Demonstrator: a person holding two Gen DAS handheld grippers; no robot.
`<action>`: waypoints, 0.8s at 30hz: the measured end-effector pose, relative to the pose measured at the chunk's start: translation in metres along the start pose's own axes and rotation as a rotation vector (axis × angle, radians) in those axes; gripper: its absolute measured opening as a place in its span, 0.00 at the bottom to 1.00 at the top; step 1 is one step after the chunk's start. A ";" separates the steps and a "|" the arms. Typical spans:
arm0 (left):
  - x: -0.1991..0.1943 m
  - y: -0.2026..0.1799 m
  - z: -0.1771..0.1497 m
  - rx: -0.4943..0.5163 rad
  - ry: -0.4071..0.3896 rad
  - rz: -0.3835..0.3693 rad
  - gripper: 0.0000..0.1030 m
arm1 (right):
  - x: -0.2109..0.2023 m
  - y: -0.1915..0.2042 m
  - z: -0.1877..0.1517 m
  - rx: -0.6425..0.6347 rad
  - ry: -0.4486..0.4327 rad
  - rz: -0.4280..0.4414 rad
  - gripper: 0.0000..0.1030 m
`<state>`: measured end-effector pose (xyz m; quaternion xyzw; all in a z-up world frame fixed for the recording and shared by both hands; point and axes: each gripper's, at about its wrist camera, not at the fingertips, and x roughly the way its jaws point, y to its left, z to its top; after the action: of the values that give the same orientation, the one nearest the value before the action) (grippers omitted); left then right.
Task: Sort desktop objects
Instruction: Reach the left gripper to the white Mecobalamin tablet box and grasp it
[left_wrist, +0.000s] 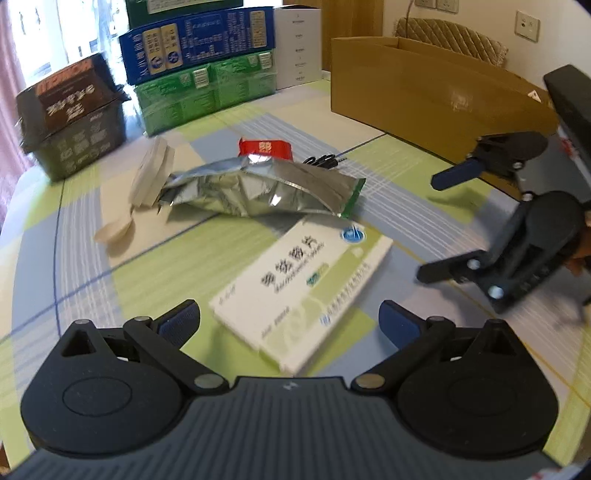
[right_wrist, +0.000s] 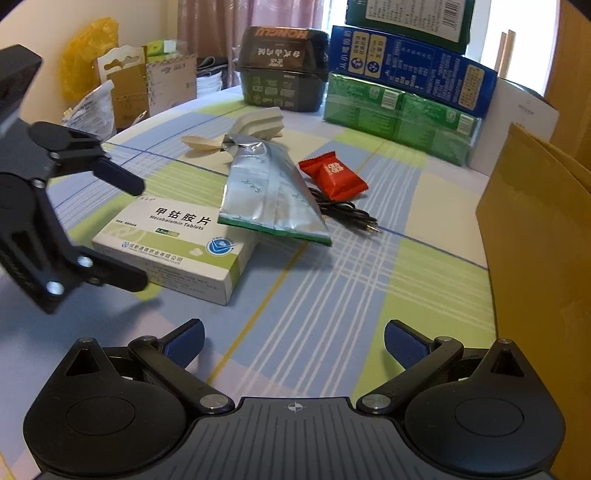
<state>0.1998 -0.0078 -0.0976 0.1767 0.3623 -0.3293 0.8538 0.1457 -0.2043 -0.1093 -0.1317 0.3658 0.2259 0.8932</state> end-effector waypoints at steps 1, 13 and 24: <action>0.006 0.000 0.002 0.017 0.006 -0.005 0.98 | -0.001 -0.001 -0.001 -0.001 0.000 -0.001 0.98; 0.026 -0.006 0.009 0.155 0.005 0.011 0.98 | 0.001 0.000 -0.007 0.000 0.014 0.006 0.98; 0.031 -0.004 0.015 0.158 0.016 -0.014 0.98 | 0.002 -0.005 -0.006 0.030 0.010 -0.009 0.98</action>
<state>0.2205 -0.0320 -0.1107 0.2438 0.3434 -0.3617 0.8318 0.1460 -0.2100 -0.1147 -0.1211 0.3731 0.2154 0.8943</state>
